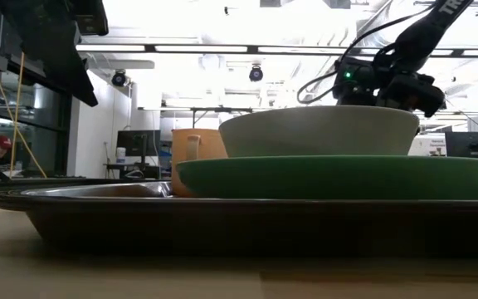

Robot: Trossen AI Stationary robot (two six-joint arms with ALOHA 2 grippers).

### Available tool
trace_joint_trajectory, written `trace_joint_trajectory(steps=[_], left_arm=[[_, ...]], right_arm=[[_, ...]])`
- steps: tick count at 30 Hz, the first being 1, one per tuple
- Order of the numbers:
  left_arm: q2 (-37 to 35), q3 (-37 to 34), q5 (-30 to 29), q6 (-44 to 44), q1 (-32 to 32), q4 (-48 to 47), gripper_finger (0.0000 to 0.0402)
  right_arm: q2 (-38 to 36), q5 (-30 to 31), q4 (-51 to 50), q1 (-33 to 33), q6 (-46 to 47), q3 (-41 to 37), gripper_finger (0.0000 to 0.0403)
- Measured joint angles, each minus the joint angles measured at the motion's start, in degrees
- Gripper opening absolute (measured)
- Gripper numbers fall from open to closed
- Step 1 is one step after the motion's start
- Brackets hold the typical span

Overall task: Set up tray
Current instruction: Put the blue spoon to the left of the blue fork on the red napkin

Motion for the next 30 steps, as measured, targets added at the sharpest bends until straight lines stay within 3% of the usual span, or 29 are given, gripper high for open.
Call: trace_joint_trajectory(steps=[9, 21, 30], left_arm=[[0.00, 0.00, -0.04, 0.00, 0.00, -0.03, 0.0282], [0.02, 0.00, -0.46, -0.02, 0.00, 0.06, 0.0282], [0.02, 0.00, -0.50, -0.28, 0.00, 0.19, 0.0282]], right_arm=[[0.54, 0.18, -0.08, 2.20, -0.28, 0.02, 0.0108], [0.54, 9.71, 1.88, 5.25, -0.30, 0.02, 0.0107], [2.06, 8.95, 2.21, 5.25, -0.27, 0.03, 0.0108]])
